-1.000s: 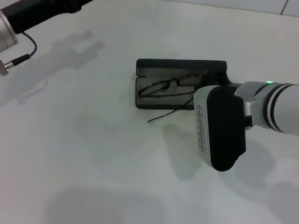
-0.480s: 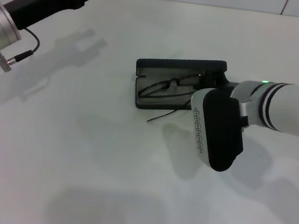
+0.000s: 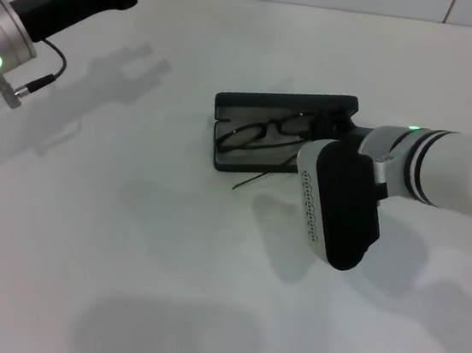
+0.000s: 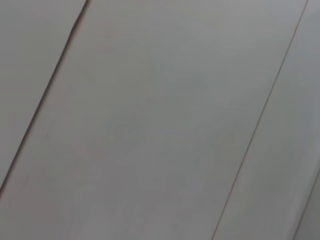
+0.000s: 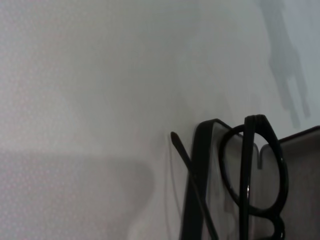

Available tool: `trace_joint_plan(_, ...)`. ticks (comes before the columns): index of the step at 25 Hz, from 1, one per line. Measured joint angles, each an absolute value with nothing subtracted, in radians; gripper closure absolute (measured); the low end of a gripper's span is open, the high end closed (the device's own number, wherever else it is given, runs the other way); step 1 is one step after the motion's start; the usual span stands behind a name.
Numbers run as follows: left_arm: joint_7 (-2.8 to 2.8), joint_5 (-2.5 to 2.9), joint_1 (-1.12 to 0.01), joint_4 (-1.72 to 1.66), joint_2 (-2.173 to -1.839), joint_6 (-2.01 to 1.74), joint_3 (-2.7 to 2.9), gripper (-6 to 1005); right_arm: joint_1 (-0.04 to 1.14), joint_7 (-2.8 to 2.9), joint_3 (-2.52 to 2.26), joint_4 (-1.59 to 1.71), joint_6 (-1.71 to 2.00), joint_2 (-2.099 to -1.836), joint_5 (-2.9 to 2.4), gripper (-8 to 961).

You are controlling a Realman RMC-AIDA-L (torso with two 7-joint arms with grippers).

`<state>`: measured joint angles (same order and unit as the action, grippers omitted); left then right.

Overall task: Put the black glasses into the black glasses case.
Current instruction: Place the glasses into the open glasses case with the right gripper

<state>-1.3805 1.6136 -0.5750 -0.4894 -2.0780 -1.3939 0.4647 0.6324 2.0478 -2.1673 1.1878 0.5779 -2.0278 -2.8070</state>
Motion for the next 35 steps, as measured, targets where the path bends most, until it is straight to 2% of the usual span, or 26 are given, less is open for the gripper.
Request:
trace_joint_plan(7,-1.381,1.613,-0.577,-0.489,-2.079,-1.393,0.465,392,0.63,2.05,-2.162,1.185,0.578,-2.028,-2.805,773)
trace_joint_plan(10,-1.381,1.614,-0.576,-0.489,-2.079,-1.394,0.465,393,0.626,2.05,-2.162,1.19,0.578,-2.028,-2.804,888)
trace_joint_plan(15,-1.381,1.615,-0.575,-0.489,-2.078,-1.394,0.465,394,0.6,2.05,-2.159,1.223,0.579,-2.028,-2.801,927)
trace_joint_plan(22,-1.381,1.615,-0.569,-0.489,-2.078,-1.396,0.465,393,0.551,2.044,-2.151,1.281,0.582,-2.028,-2.805,924)
trace_joint_plan(35,-1.381,1.615,-0.574,-0.489,-2.078,-1.4,0.465,393,0.532,2.047,-2.122,1.28,0.582,-2.028,-2.814,920)
